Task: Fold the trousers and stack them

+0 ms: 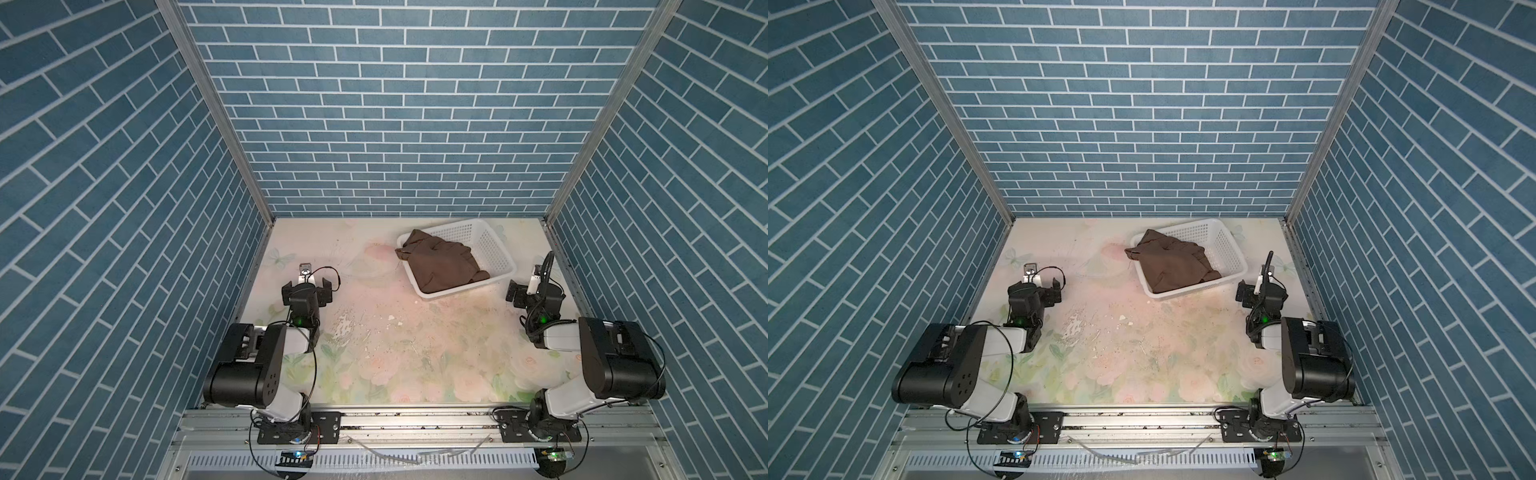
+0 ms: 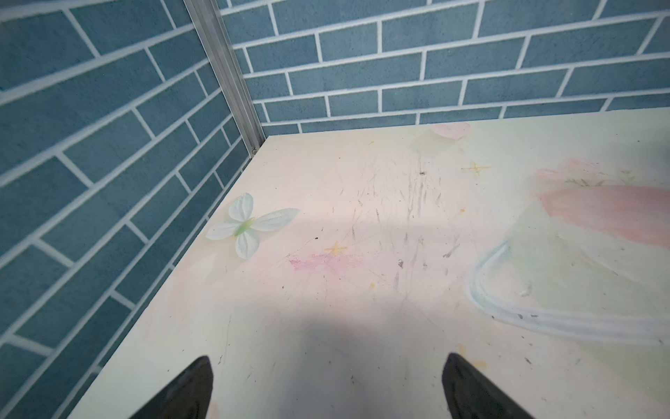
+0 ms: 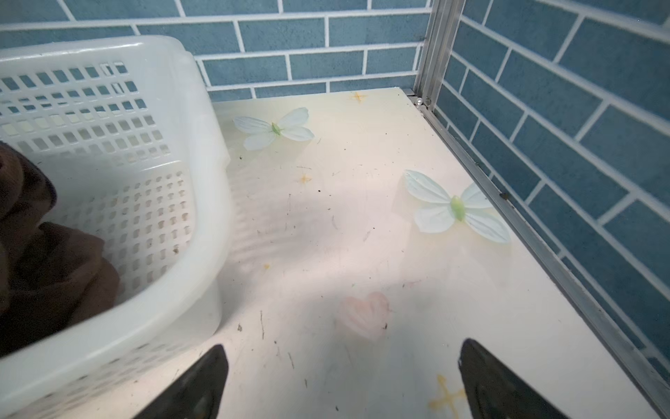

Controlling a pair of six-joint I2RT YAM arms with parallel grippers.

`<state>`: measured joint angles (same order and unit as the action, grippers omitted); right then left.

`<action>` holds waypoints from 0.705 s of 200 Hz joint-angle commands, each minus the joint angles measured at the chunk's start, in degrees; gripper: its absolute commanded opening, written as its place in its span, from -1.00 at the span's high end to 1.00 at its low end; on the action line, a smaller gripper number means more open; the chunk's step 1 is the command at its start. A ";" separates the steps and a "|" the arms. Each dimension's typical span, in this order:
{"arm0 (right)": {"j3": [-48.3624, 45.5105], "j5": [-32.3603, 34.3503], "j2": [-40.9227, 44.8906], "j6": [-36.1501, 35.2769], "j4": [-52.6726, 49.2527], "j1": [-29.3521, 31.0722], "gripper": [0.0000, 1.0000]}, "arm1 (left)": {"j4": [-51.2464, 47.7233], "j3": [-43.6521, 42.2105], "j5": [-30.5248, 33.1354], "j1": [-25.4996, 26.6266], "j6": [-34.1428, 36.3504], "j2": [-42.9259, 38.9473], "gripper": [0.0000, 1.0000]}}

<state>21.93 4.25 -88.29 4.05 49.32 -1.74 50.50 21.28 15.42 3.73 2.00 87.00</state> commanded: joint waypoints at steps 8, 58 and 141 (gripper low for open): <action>0.41 -1.00 -0.03 -1.41 0.57 -0.11 -0.98 | 0.82 -0.18 0.41 0.14 -0.14 0.45 -0.99; 0.71 -1.26 -0.08 -0.68 0.03 -0.63 -0.99 | 0.82 -0.17 0.41 0.14 -0.13 0.45 -0.99; 0.54 0.54 0.88 0.05 -0.34 -0.64 -0.98 | 0.76 -0.14 0.51 0.14 -0.11 0.50 -0.99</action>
<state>21.93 3.64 -88.29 4.08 49.10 -2.20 50.50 21.28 15.42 3.73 2.00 87.00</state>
